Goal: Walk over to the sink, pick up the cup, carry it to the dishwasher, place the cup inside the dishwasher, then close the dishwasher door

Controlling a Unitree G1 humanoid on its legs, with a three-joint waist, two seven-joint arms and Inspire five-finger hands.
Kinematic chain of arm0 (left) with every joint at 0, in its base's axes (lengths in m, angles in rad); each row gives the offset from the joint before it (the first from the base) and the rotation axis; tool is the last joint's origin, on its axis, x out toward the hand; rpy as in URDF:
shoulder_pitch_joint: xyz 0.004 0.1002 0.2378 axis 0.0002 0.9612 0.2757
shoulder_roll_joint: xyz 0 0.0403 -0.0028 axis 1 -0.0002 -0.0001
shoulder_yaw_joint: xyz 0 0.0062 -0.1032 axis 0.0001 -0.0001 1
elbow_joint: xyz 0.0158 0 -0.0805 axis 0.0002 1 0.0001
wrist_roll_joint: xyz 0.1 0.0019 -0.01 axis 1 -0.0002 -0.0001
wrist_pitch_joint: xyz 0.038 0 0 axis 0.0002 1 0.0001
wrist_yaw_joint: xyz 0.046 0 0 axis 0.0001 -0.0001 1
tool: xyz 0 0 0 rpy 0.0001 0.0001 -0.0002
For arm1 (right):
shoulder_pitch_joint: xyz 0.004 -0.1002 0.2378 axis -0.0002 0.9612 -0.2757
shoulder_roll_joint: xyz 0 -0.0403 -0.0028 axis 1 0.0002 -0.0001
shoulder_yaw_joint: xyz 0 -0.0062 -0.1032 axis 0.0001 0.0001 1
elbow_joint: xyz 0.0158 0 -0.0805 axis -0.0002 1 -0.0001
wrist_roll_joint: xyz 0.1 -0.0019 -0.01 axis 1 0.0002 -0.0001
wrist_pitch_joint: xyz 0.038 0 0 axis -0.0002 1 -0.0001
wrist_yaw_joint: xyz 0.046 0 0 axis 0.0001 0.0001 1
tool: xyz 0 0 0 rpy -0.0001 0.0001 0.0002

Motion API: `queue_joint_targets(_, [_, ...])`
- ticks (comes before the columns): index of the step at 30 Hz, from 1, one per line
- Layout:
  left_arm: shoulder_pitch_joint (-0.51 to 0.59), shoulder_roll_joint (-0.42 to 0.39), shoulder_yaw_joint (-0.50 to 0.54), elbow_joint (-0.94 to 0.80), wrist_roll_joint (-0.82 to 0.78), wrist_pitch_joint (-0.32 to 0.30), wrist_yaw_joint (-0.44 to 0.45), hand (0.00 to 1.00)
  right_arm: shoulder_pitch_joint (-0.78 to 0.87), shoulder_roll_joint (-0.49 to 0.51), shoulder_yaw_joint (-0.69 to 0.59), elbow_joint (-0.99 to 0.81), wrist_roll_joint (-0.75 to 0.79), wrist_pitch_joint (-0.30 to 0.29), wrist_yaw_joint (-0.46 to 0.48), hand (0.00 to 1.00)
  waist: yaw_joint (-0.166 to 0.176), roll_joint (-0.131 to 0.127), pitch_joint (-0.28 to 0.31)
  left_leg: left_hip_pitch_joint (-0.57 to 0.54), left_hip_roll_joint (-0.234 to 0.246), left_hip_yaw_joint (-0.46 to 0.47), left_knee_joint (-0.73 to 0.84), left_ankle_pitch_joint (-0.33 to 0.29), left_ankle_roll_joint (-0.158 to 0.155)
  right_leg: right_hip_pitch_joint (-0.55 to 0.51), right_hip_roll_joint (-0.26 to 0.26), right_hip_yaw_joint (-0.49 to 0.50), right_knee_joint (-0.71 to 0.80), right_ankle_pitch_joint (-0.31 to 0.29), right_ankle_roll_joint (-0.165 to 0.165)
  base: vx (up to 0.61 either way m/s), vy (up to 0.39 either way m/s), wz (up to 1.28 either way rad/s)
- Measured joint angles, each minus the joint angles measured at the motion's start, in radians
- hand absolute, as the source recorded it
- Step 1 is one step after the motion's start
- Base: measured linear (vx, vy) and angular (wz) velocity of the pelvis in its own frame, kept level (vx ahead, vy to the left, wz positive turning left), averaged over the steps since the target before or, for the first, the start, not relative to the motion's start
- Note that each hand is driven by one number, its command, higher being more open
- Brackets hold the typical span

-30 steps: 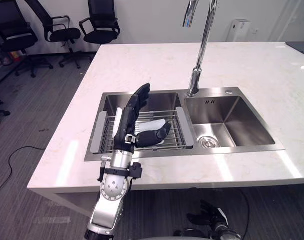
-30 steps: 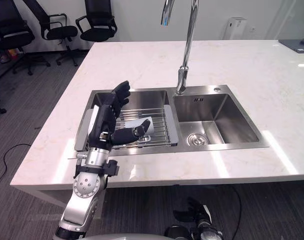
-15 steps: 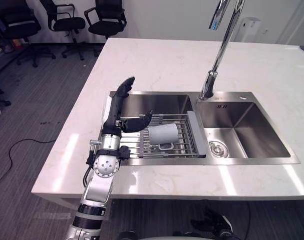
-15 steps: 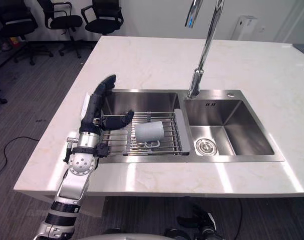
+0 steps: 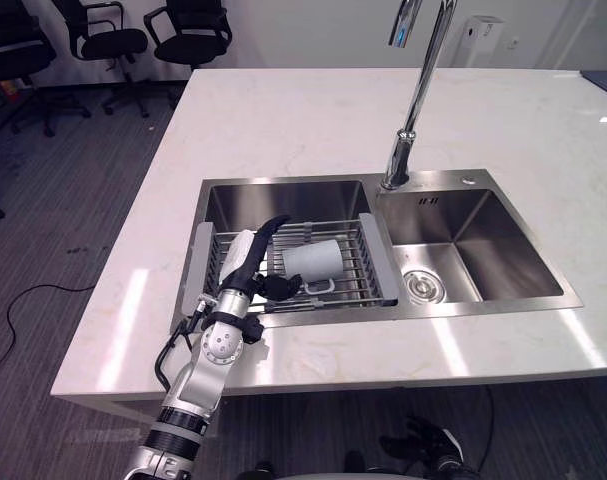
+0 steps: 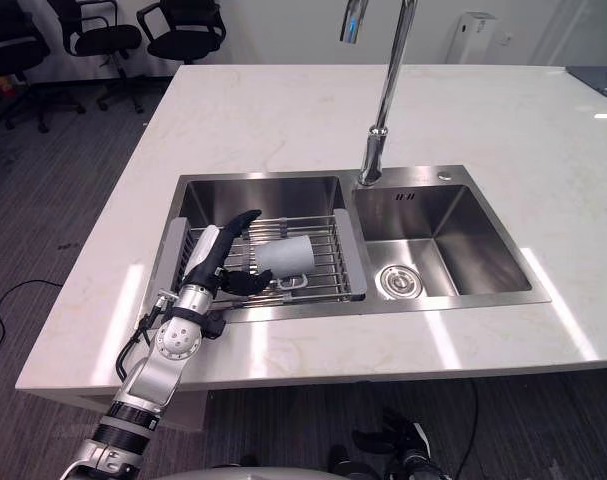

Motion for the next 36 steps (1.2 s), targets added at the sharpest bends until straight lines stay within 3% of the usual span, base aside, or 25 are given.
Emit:
queue_joint_targets(23, [0.007,0.012,-0.002,0.000,0.085,0.010,-0.001,0.90,-0.001,-0.005,0.020,-0.002,-0.020,0.000,0.000,0.90,-0.018,-0.001,-0.003,0.006,0.002,-0.003,-0.030,0.021,-0.007,0.002,0.006,0.000,-0.030,0.022,-0.001,-0.02,-0.001,0.00])
queue_joint_targets(36, [-0.076,0.055,-0.063,0.046,0.146,0.021,-0.054,0.90,0.001,-0.005,0.021,-0.002,-0.040,0.000,0.006,0.90,-0.041,-0.001,-0.003,0.006,0.001,0.008,-0.038,0.021,-0.007,-0.006,0.006,0.010,-0.030,0.024,0.002,0.00,0.000,-0.02])
